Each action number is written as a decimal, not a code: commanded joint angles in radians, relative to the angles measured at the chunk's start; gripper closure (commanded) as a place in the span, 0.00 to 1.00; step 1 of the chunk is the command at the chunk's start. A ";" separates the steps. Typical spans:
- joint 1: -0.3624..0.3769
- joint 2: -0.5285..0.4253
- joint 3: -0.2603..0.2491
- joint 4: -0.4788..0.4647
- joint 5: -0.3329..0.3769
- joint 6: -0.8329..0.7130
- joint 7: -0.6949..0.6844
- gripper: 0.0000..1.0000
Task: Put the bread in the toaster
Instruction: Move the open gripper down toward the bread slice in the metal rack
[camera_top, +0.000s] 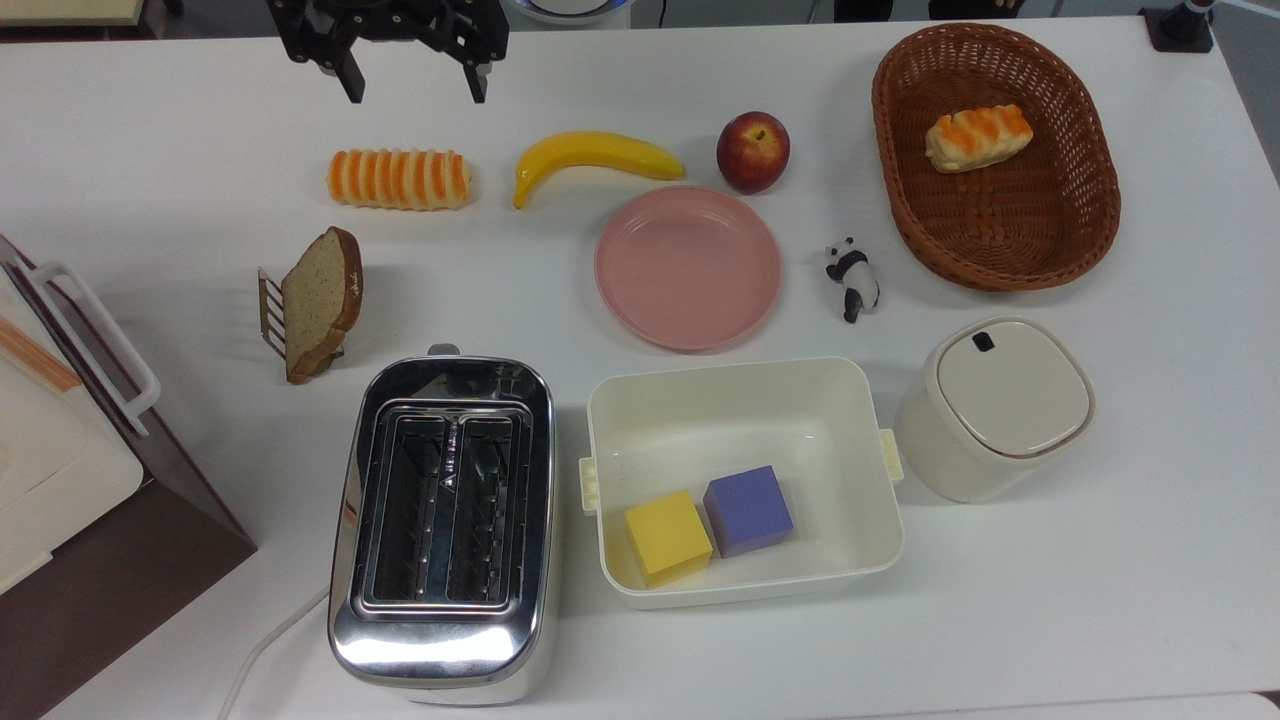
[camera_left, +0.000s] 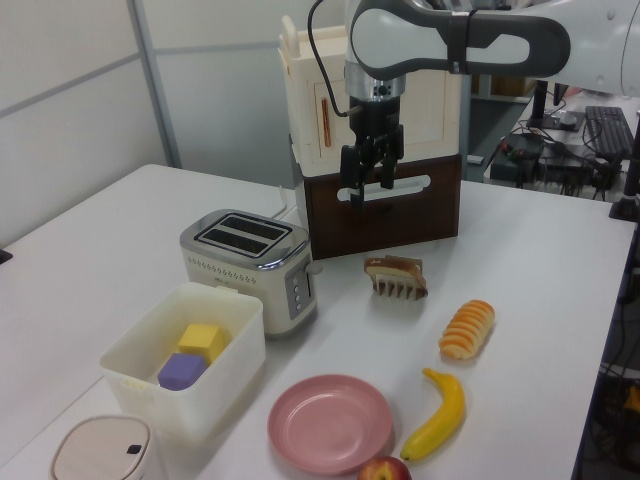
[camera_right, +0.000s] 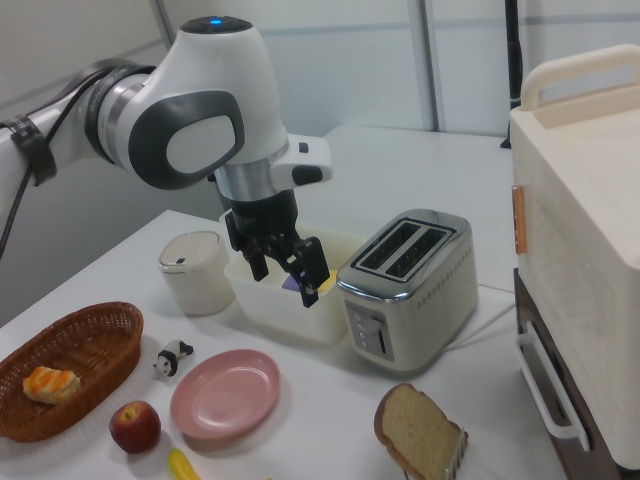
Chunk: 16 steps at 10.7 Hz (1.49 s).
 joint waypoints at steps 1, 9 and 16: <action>0.006 -0.020 -0.006 -0.032 0.010 -0.008 -0.003 0.00; 0.040 0.012 -0.010 -0.029 -0.017 0.009 -0.013 0.00; 0.037 0.123 -0.024 -0.068 -0.210 0.197 -0.096 0.02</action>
